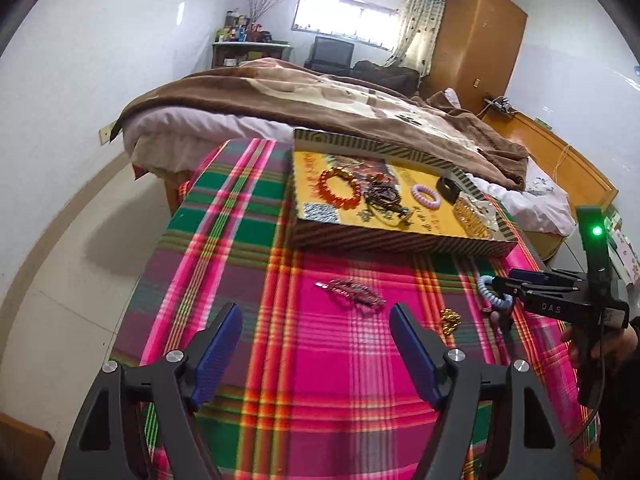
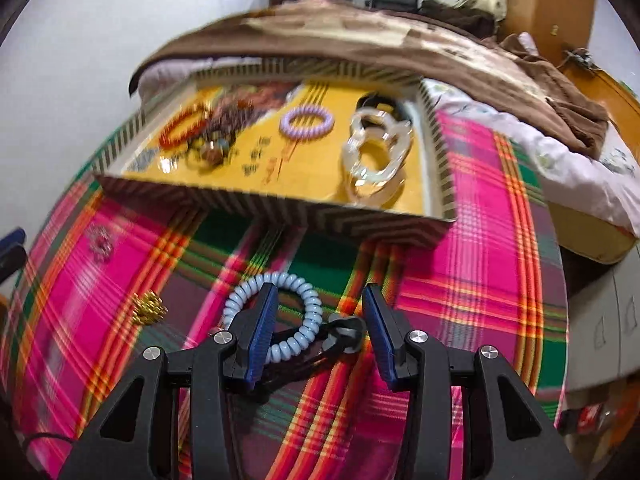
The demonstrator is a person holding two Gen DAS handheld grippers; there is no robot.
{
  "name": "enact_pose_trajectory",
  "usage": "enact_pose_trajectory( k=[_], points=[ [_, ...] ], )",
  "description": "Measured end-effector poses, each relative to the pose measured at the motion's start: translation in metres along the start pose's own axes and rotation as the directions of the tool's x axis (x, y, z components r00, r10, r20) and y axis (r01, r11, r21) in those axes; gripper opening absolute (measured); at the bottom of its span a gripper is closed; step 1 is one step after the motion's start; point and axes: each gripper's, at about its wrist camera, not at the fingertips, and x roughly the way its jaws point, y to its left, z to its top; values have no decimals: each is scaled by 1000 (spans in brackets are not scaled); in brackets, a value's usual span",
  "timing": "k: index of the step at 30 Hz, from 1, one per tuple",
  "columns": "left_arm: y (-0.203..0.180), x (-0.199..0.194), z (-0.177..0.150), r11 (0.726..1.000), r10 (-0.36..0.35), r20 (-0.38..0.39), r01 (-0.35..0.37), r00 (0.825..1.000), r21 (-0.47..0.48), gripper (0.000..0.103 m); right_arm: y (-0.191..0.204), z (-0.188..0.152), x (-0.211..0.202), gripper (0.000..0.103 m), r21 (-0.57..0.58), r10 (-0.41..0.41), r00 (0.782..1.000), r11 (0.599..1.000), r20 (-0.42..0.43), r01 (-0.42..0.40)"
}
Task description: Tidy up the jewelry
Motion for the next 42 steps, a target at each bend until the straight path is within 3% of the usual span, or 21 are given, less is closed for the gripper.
enact_pose_trajectory(
  k=[14,15,17,19,23,28,31,34,42],
  points=[
    [14,7,-2,1000,8,-21,-8,1000,-30,76,8,14,13,44,-84,59,997,994,-54,-63],
    [15,8,-2,999,8,-25,-9,1000,-31,76,9,14,13,42,-88,64,997,994,-52,-68],
    [15,10,-2,999,11,-29,-11,1000,-30,76,11,14,12,20,-95,74,996,992,-45,-78],
    [15,12,-2,1000,9,-35,-10,999,-27,76,13,14,12,10,-102,76,996,992,-47,-80],
    [11,18,-1,1000,0,-52,-1,999,-19,76,14,14,9,10,-110,74,997,991,-38,-78],
    [6,31,4,1000,-19,-72,17,997,-19,76,1,17,-9,10,-44,102,994,994,51,-100],
    [-3,42,11,999,-41,-86,40,995,-9,85,-4,17,-22,10,-18,110,989,994,100,-108],
    [-16,56,17,999,-43,-100,45,994,22,86,-11,16,-34,10,18,118,983,992,144,-122],
    [-40,94,19,995,34,-154,-19,988,97,86,-17,11,-55,10,47,134,968,988,211,-147]
  ],
)
